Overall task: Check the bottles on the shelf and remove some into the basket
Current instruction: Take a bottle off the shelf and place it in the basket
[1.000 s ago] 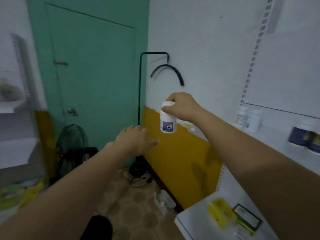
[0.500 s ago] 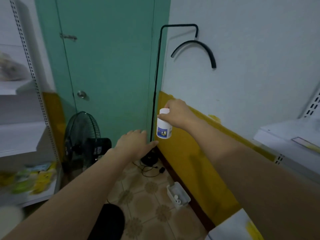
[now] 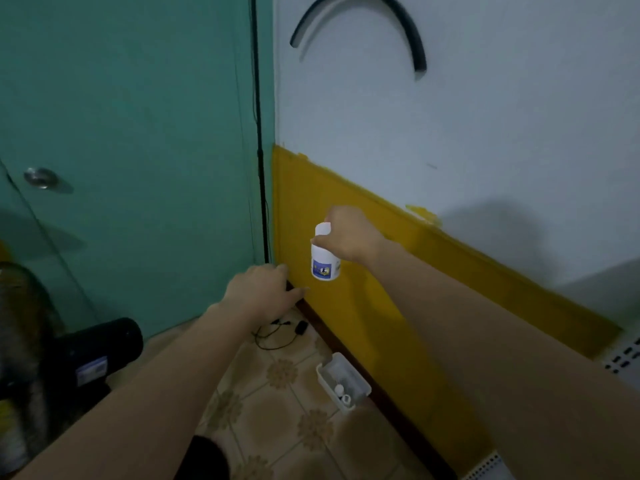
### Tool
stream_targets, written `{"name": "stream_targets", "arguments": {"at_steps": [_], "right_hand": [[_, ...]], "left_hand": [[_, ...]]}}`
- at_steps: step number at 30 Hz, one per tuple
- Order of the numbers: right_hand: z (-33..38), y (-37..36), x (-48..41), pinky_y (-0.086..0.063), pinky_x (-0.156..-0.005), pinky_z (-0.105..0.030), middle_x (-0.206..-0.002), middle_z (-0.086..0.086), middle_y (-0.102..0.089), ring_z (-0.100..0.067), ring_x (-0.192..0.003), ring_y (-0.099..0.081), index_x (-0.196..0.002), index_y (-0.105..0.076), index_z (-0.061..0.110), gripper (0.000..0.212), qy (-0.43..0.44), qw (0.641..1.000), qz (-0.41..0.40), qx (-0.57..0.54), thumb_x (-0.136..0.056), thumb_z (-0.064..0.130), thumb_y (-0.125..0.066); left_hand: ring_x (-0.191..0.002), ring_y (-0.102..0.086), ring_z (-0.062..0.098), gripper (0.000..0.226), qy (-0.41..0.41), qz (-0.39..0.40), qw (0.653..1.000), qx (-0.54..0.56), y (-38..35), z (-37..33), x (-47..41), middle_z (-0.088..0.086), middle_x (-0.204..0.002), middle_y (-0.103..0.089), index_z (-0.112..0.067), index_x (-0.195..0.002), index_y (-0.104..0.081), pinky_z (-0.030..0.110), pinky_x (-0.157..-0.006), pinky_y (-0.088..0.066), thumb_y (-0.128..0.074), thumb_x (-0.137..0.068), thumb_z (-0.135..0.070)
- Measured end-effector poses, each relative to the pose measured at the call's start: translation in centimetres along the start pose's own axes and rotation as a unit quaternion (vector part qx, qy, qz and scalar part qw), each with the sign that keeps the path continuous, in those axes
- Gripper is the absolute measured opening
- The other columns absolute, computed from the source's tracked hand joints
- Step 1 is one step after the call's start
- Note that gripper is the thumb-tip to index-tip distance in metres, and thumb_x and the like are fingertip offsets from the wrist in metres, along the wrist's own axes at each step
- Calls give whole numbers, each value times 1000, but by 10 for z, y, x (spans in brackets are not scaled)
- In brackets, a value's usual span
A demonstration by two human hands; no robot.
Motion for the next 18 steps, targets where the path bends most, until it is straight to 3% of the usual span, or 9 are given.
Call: {"name": "stream_targets", "arguments": {"at_steps": [3, 7, 9, 14, 18], "right_hand": [[-30, -13, -37, -41, -65, -30, -115, -15, -60, -27, -102, -58, -117, -53, 3, 39, -28, 1000, 5, 7, -90, 29, -62], [-81, -39, -82, -41, -70, -31, -119, -16, -54, -29, -105, -54, -121, -49, 4, 39, -72, 997, 5, 10, -91, 26, -59], [-112, -53, -100, -45, -79, -34, -122, -15, -49, -30, -110, -51, -125, -49, 5, 39, -103, 994, 10, 23, -92, 24, -56], [-196, -85, -142, -44, -83, -36, -125, -16, -44, -31, -109, -48, -125, -49, 7, 35, -190, 980, 29, 42, -94, 22, -53], [-259, -134, -163, -43, -85, -37, -129, -16, -41, -33, -113, -46, -130, -46, 9, 38, -255, 964, 62, 29, -94, 20, -54]], "left_hand": [[-98, -55, 23, 49, -29, 17, 999, 3, -21, -3, -57, 6, -109, -58, -17, -112, -52, 37, -77, -49, -38, -91, -59], [-90, -56, 21, 46, -87, 52, 995, 8, -58, -17, -139, 4, -99, -59, -19, -102, -54, 41, -78, -51, -39, -90, -61], [-88, -56, 22, 44, -119, 75, 990, 9, -81, -29, -179, 5, -96, -59, -17, -93, -51, 40, -76, -51, -39, -90, -60], [-95, -58, 23, 54, -195, 98, 976, -22, -134, -65, -261, 6, -106, -60, -15, -117, -51, 37, -75, -51, -36, -92, -60], [-97, -57, 25, 45, -233, 119, 965, -34, -200, -78, -308, 6, -103, -59, -16, -108, -56, 38, -80, -48, -36, -94, -54]]}}
Point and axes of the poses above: each hand's wrist, its own x-axis away from the middle knuckle, its own y-axis out of the back of the hand, z = x × y, the point moved 7 cm from there along -x, towards the middle knuckle
